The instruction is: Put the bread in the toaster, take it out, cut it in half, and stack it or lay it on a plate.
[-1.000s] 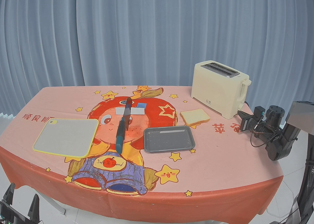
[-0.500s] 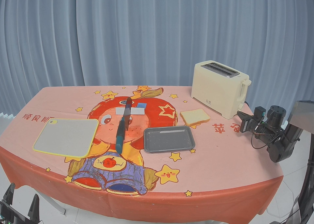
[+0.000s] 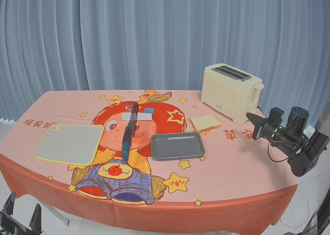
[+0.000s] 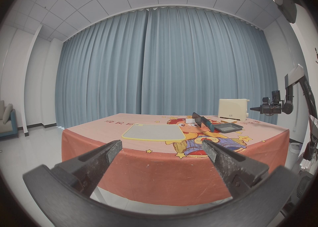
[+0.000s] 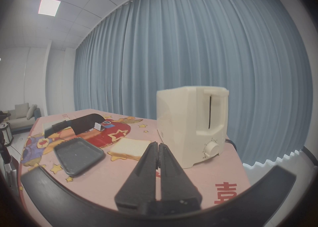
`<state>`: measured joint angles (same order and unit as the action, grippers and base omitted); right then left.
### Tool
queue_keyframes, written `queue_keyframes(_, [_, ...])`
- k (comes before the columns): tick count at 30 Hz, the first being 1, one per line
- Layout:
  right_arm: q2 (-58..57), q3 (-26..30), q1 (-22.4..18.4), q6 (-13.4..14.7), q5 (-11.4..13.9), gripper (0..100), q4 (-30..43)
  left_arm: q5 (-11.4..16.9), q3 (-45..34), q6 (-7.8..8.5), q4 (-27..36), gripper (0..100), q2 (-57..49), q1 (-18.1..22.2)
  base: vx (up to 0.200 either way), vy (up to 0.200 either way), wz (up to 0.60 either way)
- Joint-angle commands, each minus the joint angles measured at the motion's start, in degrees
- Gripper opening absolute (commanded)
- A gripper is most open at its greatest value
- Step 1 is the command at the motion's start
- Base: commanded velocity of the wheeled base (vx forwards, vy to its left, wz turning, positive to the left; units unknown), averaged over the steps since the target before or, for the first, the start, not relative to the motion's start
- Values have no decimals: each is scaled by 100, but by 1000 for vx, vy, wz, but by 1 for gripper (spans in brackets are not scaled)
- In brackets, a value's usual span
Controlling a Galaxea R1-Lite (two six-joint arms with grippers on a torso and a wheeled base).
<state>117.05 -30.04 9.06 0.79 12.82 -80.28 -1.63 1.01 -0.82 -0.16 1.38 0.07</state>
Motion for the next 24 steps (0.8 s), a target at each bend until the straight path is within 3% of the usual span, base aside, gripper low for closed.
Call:
queue_keyframes(1, [-587, 262, 158, -18, 1, 0, 3, -4, -101, -6, -2, 100, 3, 1, 0, 0, 0])
queue_keyframes(24, [-992, 490, 492, 0, 1, 0, 73, -4, -101, -6, -2, 100, 3, 1, 0, 0, 0])
